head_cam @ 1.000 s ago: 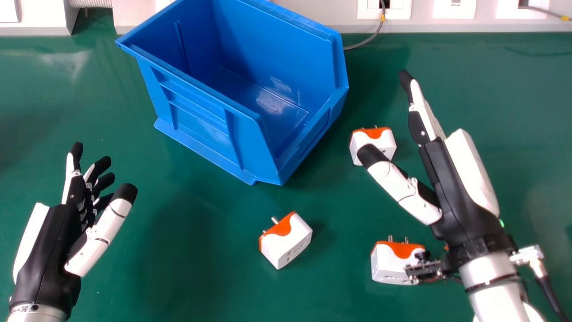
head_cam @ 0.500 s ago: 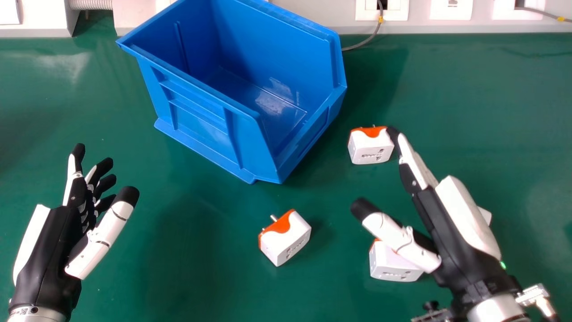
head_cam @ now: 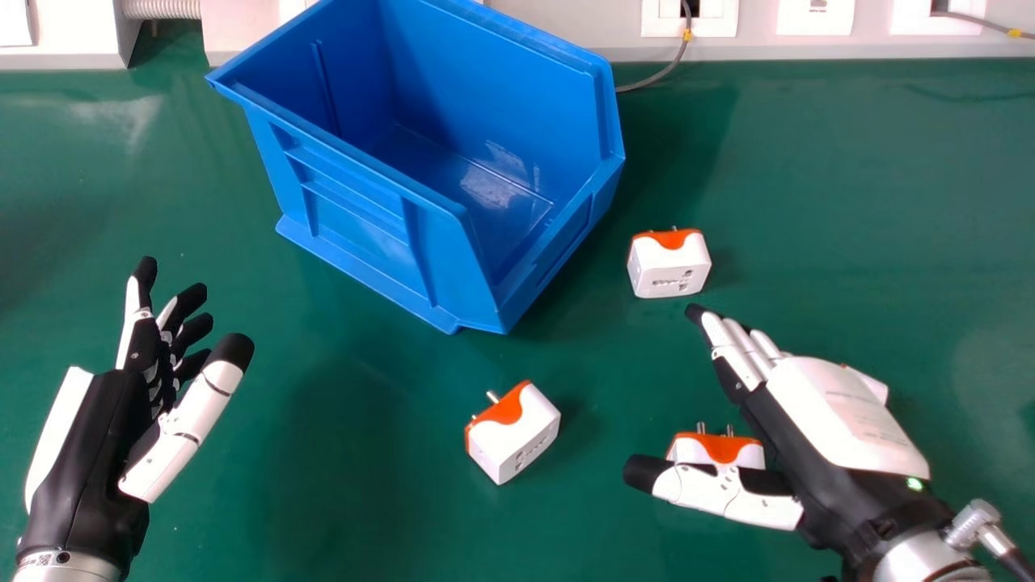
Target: Pick all objects and put in blue box
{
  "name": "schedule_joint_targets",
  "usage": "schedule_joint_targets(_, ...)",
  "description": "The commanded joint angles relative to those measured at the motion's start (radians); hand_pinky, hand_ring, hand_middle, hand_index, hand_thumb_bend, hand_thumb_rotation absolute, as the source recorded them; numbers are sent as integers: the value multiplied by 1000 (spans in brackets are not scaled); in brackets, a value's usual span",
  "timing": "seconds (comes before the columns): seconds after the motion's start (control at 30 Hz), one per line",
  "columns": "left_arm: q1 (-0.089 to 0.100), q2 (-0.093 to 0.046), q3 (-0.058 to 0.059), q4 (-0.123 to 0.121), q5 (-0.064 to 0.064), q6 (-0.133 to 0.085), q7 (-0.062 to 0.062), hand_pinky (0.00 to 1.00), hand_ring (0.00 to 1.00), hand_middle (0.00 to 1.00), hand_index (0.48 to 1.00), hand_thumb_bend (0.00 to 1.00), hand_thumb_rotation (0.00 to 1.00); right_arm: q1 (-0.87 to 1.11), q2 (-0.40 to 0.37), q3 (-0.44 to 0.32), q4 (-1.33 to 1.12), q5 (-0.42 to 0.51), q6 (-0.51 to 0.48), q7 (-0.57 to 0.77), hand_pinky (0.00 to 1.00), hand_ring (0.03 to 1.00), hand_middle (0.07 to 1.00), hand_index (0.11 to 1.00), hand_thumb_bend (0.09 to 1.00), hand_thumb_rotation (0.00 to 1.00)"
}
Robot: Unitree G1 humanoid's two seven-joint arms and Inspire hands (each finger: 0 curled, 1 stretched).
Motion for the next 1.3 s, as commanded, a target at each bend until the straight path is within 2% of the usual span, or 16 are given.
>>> schedule_joint_targets(0.0,-5,2,-4,-27,-13,-4,-2,906,943,965,942,621,697,-38,-9,8,3,-14,25,15,967,1000,1000,1000,640,870)
schedule_joint_targets(0.17,-19,1,-8,-13,-12,-15,-3,908,944,966,944,618,698,-100,-25,29,42,-44,55,40,980,1000,1000,1000,691,729)
schedule_joint_targets(0.47,-33,-6,-17,-18,-19,4,-3,914,947,968,946,600,688,-194,-73,74,50,-125,143,164,975,1000,1000,1000,724,606)
schedule_joint_targets(0.63,-43,-1,-20,-8,-17,-1,-4,915,947,969,947,604,685,-244,-122,93,77,-142,138,217,979,1000,1000,1000,715,527)
schedule_joint_targets(0.67,-46,1,-21,-5,-15,-2,-3,916,946,969,948,610,687,-260,-137,100,87,-145,133,231,981,1000,1000,1000,712,480)
schedule_joint_targets(0.8,-58,4,-21,9,-13,-7,-4,917,946,970,949,611,689,-313,-176,130,124,-163,115,274,985,1000,1000,1000,715,405)
schedule_joint_targets(0.9,-57,5,-20,0,-16,-4,-7,919,947,970,949,610,690,-350,-197,149,151,-165,101,307,992,1000,1000,1000,728,352)
schedule_joint_targets(1.07,-73,8,-16,28,-20,-10,-12,921,948,971,951,608,692,-392,-214,170,204,-158,74,322,998,1000,1000,1000,749,267)
schedule_joint_targets(1.2,-70,7,-17,17,-16,-7,-9,926,949,972,952,609,695,-420,-216,185,243,-158,69,331,999,1000,1000,1000,751,212)
schedule_joint_targets(1.27,-72,8,-16,18,-20,-5,-12,927,949,972,952,610,697,-429,-216,190,250,-158,69,333,1000,1000,1000,1000,749,195)
